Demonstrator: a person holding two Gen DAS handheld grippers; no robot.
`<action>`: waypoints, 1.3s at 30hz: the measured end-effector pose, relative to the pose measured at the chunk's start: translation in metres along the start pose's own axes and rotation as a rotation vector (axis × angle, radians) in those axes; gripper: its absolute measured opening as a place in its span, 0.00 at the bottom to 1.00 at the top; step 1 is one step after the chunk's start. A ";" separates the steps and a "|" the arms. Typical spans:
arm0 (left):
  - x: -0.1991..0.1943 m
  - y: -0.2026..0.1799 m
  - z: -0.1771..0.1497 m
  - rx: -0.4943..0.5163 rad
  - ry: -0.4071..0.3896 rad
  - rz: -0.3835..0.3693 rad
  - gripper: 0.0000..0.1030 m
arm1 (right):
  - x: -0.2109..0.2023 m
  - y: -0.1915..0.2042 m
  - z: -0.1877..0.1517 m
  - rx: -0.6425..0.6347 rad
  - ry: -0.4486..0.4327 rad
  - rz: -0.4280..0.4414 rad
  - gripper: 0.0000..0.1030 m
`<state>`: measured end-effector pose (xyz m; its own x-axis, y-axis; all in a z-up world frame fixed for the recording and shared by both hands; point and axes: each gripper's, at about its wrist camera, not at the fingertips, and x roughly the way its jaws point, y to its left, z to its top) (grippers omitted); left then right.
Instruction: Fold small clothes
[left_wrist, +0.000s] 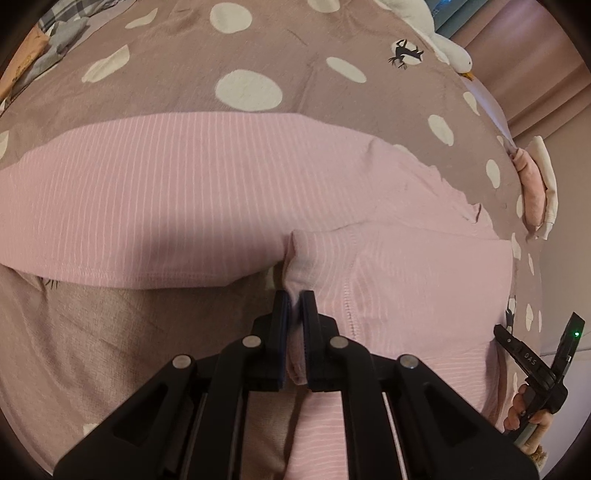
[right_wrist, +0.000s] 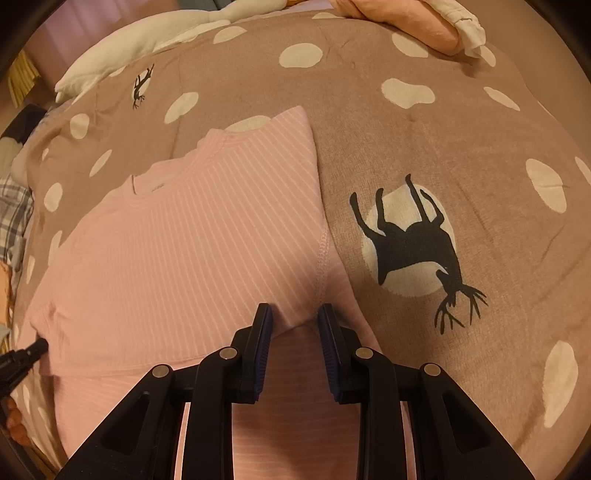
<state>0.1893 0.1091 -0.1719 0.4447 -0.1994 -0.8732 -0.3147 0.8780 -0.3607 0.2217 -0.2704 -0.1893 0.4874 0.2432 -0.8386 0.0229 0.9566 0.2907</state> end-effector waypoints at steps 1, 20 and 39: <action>0.001 0.000 0.000 0.000 0.003 0.005 0.09 | 0.000 0.000 0.000 0.001 0.000 0.001 0.28; 0.012 0.010 -0.006 -0.071 0.004 0.017 0.12 | 0.001 0.003 -0.001 -0.009 -0.012 -0.022 0.28; -0.128 0.020 -0.055 -0.084 -0.324 -0.003 0.98 | -0.112 0.010 -0.025 0.002 -0.260 0.084 0.67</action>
<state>0.0803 0.1279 -0.0853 0.6850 -0.0410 -0.7273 -0.3749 0.8362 -0.4003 0.1457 -0.2842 -0.1034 0.6957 0.2718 -0.6649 -0.0258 0.9345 0.3550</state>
